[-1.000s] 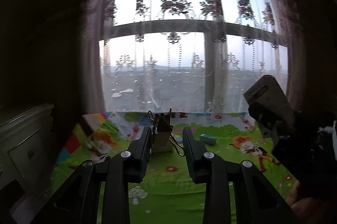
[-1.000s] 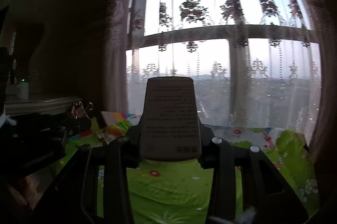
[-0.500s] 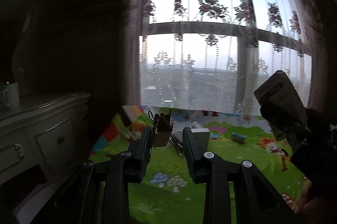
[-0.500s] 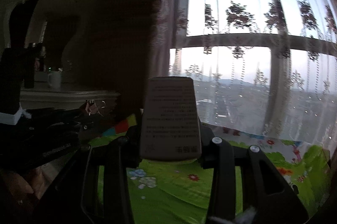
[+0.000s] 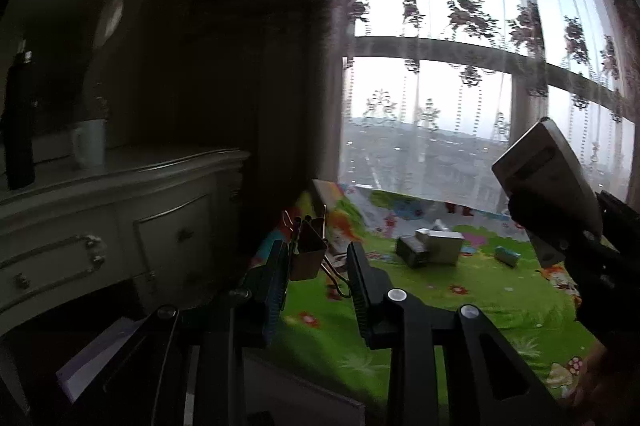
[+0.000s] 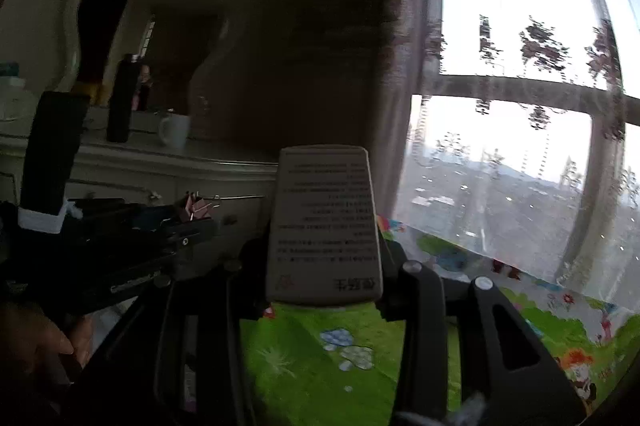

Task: Organize rigid objects
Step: 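Carry the binder clip and white medicine box over to the storage box, then open the right tool over the storage box while the left tool releases the binder clip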

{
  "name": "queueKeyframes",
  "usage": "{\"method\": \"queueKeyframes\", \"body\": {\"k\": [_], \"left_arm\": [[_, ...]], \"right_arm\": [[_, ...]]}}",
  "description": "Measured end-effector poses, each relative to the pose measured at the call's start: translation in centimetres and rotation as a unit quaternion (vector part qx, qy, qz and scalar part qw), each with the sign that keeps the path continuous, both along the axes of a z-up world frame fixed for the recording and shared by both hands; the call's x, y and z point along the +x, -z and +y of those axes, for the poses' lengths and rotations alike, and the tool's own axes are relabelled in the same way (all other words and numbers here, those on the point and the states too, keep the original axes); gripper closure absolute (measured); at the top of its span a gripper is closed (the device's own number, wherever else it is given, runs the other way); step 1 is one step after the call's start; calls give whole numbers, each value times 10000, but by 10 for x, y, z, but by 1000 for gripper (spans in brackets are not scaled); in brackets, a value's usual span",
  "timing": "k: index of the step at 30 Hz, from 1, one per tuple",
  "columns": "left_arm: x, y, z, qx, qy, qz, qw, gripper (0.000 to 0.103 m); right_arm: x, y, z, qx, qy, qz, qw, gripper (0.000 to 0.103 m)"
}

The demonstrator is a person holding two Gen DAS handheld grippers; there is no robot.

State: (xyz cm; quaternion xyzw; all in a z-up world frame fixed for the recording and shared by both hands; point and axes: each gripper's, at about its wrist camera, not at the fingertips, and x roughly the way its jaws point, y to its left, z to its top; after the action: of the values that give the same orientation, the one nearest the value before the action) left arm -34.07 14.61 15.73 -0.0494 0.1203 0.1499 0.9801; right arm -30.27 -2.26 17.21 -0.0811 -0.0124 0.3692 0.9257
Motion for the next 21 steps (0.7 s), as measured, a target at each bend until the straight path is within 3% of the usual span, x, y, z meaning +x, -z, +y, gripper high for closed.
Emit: {"method": "queueKeyframes", "body": {"k": [5,13,18,21], "left_arm": [[-11,12,21,-97,-270,139,9995,71],[-20,42,54,-534,-594,707,9943,71],[-27,76,86,-1223,-870,1213,9812,71],[-31,91,99,-1424,-1018,1430,9741,71]], "right_arm": [[-5,2,26,-238,-384,-10,9990,60],[-4,15,70,-853,-1007,401,9904,60],[6,35,101,-1375,-1343,983,9764,60],[10,47,116,-1625,-1518,1272,9666,60]]}}
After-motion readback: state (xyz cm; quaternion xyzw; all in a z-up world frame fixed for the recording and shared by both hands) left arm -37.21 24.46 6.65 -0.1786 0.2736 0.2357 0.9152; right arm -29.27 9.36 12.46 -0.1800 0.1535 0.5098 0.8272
